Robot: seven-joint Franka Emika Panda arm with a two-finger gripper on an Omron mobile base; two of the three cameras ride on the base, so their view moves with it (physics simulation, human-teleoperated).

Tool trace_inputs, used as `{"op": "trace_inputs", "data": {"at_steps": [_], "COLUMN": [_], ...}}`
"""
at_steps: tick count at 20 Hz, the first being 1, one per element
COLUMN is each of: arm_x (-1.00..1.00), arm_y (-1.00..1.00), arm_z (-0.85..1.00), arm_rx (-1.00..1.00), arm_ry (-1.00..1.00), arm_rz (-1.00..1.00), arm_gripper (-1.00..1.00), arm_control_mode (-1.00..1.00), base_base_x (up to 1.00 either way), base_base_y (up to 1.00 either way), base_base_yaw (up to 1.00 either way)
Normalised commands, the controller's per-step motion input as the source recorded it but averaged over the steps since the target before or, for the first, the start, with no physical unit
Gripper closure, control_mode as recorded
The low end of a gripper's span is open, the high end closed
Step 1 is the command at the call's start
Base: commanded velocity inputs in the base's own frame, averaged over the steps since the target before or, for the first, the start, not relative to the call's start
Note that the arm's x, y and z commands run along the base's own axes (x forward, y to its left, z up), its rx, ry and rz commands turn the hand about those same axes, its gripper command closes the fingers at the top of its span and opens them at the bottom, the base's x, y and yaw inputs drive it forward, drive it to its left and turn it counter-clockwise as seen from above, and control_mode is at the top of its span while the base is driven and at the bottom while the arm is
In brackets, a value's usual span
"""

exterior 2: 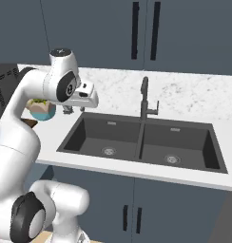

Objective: Place the appropriate cutting tool for cutting the broccoli skin on the cutting board.

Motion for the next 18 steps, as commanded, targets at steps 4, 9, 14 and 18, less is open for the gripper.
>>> {"op": "trace_inputs", "data": {"at_steps": [4,9,14,18], "arm_x": [-0.3,-0.95,-0.89,-0.65], "arm_y": [0.0,0.4,0.84,1.0], "arm_z": [0.0,-0.15,-0.43,-0.54], "arm_rx": [0.0,-0.04,-0.11,-0.14], "arm_ry": [-0.07,-0.04,0.0,0.03], "arm_rz": [0.0,0.05,0.08,0.08], "arm_gripper": [-1.0,-1.0,-1.0,-1.0], "arm_control_mode": [-1.0,-1.0,-1.0,-1.0], "base_base_x": [0.0,0.0,0.0,0.0], "base_base_y": [0.0,0.0,0.0,0.0], "base_base_yaw": [0.0,0.0,0.0,0.0]}}
